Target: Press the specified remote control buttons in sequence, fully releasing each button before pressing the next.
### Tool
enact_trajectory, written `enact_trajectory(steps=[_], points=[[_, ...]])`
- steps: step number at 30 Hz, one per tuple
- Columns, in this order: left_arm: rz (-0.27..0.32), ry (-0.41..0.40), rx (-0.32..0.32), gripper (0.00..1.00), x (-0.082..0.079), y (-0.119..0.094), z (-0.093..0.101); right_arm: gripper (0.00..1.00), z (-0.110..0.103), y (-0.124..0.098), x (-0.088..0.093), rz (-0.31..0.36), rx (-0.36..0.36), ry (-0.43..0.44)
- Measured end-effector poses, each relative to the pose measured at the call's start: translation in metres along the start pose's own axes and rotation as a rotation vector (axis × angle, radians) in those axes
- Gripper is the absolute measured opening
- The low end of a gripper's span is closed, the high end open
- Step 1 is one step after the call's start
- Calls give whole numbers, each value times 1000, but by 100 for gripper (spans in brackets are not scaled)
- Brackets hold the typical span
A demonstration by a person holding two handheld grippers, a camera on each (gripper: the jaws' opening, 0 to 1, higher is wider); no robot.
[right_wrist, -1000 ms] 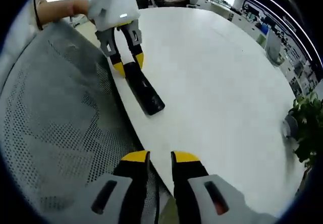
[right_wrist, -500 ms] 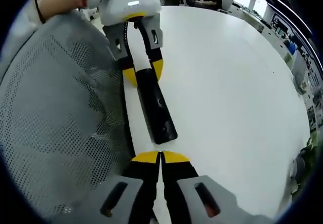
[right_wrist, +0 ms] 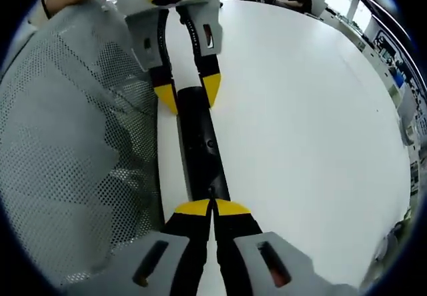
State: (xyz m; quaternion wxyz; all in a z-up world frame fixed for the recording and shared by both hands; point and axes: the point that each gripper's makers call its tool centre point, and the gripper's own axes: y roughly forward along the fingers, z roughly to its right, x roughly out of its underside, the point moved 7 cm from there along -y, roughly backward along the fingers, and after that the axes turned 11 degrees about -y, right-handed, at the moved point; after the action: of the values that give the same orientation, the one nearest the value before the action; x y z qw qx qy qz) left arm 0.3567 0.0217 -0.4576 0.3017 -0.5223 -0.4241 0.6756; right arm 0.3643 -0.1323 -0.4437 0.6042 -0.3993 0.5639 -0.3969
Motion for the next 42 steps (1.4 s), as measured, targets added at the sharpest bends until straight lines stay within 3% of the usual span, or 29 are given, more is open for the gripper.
enact_trajectory(steps=[3,4,9,20,28,31,34,36,42], points=[[-3,3,-1,24,0,0,0,0,0,3,-1,-6,-1,-11],[-2,4,-1,24,0,0,0,0,0,3,1,-55,-3,-39],[4,6,1,24,0,0,0,0,-1,3,-6,-79,-10,-87],[11,8,3,24,1,1,-1,0,9,4,-5,-107,-90,88],[24,4,9,24,1,0,-1,0,8,6,-10,-148,-105,85],[28,9,9,24,2,0,0,0,7,5,-10,-180,-71,178],[29,-7,12,24,1,0,-1,0,2,6,-12,-196,-9,128],[24,-11,14,24,1,0,-1,0,-2,5,-11,-170,42,171],[15,20,10,24,0,0,0,0,-2,3,-2,-60,91,368]])
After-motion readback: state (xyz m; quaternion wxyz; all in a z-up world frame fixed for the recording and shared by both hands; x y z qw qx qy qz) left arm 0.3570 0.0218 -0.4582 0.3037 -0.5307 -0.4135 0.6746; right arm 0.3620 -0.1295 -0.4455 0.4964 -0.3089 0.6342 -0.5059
